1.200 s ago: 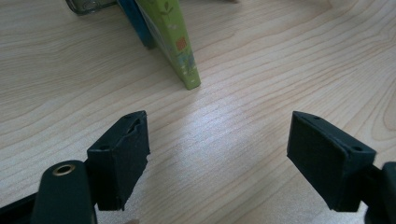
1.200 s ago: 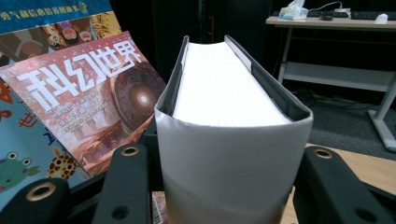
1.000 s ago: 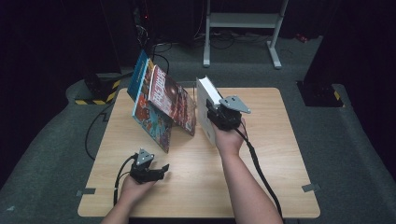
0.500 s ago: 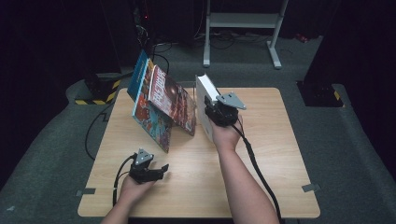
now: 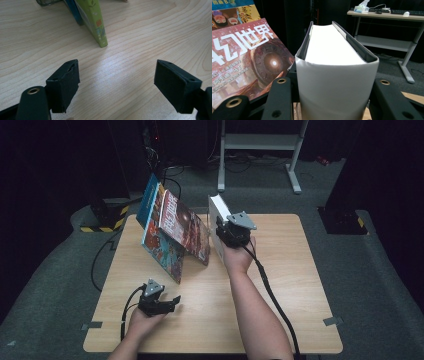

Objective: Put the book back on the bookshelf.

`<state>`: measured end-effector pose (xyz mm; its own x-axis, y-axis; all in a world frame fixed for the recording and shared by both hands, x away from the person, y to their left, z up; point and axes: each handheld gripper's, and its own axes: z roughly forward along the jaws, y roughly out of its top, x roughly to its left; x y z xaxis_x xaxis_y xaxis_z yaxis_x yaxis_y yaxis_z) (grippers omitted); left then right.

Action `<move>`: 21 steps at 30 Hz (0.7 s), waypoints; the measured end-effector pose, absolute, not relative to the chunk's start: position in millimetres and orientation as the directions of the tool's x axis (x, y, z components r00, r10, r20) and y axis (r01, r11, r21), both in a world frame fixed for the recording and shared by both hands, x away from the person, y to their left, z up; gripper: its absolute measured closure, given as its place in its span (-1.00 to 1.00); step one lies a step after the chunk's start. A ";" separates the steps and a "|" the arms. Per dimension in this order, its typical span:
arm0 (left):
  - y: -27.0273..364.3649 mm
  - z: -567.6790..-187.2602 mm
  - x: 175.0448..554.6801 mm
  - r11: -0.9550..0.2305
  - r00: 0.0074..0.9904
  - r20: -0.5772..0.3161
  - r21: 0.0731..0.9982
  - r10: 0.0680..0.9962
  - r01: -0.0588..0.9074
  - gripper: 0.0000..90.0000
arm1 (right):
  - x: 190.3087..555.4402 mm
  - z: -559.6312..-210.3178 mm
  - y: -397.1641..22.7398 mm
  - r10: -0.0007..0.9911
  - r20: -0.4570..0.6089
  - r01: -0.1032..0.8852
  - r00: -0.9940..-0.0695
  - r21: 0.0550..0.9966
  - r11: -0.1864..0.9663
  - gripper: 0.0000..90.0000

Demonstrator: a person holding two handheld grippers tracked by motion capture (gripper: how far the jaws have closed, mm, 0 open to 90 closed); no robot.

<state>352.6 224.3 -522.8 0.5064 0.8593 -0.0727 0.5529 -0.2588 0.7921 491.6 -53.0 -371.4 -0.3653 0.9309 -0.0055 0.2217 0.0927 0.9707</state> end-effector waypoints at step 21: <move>224.9 -522.6 352.3 -0.268 0.517 -0.068 0.793 0.853 0.546 -0.55 | 525.0 -381.7 -38.0 0.945 -0.014 0.233 -0.326 0.968 0.095 0.21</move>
